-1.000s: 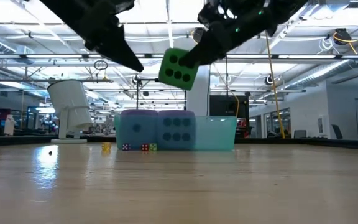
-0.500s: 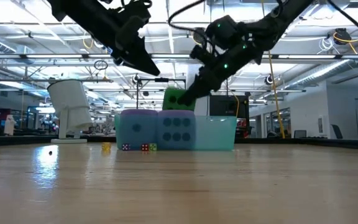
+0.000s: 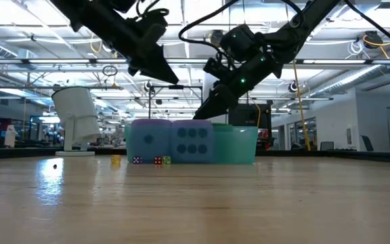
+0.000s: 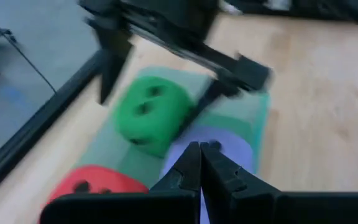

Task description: Pick & Place Dice

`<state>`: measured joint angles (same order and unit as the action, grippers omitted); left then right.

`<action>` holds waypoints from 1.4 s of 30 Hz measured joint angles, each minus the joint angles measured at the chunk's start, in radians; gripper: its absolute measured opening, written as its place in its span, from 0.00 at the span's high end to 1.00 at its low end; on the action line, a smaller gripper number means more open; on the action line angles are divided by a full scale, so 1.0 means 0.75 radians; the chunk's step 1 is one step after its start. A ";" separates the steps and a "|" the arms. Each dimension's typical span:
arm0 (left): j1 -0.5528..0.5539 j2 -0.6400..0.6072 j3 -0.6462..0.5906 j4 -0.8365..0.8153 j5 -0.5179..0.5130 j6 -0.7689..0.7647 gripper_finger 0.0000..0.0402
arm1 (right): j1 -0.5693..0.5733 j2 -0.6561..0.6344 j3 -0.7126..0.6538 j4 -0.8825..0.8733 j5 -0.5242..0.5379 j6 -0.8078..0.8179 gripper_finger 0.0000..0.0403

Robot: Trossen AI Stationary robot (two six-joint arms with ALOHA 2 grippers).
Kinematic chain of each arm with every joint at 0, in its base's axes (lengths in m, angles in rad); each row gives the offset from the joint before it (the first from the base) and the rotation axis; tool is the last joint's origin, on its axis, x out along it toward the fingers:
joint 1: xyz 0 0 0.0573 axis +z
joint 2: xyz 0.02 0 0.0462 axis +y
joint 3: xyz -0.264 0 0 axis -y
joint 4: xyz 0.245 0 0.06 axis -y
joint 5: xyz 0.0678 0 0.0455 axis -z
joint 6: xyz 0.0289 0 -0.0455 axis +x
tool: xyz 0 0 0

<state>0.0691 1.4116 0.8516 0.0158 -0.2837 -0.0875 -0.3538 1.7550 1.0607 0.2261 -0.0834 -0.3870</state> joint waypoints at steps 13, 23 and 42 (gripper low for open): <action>0.070 0.018 0.000 -0.085 -0.010 -0.056 0.99 | 0.016 -0.238 0.000 -0.065 0.173 0.050 0.03; 0.072 -0.024 -0.123 -0.191 -0.284 -0.207 0.99 | -0.027 -0.482 -0.030 -0.524 0.256 0.279 0.41; 0.293 -0.164 -0.410 -0.240 -0.070 -0.472 0.99 | -0.098 -0.389 -0.118 -0.575 0.124 0.431 1.00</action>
<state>0.2891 1.2886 0.5444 -0.1640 -0.3365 -0.4418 -0.4272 1.4629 0.9721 -0.2054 0.0094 -0.0641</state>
